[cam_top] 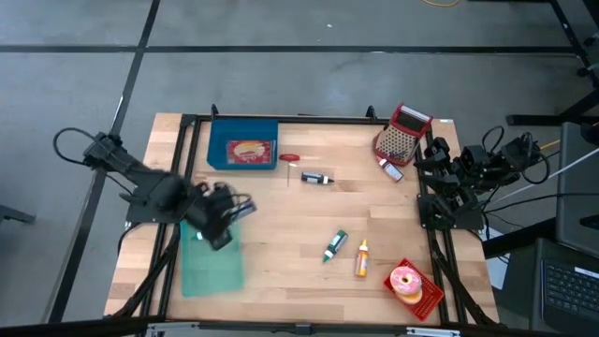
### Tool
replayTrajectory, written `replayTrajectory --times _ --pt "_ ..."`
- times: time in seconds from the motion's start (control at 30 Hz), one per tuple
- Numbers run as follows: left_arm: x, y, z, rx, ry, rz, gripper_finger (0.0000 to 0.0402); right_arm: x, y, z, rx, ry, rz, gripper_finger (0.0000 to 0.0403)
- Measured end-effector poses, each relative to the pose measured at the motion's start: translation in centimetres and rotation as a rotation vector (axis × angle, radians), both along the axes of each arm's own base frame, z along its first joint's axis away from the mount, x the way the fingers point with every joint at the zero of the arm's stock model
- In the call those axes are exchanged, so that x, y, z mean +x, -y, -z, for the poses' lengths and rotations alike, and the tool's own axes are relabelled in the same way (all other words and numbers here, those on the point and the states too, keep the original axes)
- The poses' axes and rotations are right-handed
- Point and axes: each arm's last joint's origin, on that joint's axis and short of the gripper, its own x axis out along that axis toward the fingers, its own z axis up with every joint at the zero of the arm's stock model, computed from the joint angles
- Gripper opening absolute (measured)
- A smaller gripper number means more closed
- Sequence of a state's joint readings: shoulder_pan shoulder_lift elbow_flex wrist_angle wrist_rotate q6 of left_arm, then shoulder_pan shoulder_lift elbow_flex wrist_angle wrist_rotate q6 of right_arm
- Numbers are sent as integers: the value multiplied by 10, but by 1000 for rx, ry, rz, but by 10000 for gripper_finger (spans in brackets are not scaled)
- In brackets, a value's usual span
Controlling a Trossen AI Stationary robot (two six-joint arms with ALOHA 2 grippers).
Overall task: Pick & Place Food Item
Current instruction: Put the violet food coloring bottle into the green bin
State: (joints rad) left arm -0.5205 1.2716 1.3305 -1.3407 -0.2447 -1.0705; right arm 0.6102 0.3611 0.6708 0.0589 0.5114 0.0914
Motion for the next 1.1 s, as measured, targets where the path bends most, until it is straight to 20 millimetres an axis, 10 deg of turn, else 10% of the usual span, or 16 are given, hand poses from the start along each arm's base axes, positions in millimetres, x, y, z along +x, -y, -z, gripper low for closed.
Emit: replayTrajectory --times 0.2,0.43,0.7,1.1 --pt "-26 41 16 -38 -62 -38 112 0 0 0 -2 0 1 181" --pt "-53 74 80 -139 -116 -128 112 0 0 0 2 0 -1 181" --pt "-75 68 136 -87 -217 -129 112 0 0 0 26 -2 -9 181" --pt "-84 53 168 -26 -281 -118 166 0 0 0 47 -2 -20 181"
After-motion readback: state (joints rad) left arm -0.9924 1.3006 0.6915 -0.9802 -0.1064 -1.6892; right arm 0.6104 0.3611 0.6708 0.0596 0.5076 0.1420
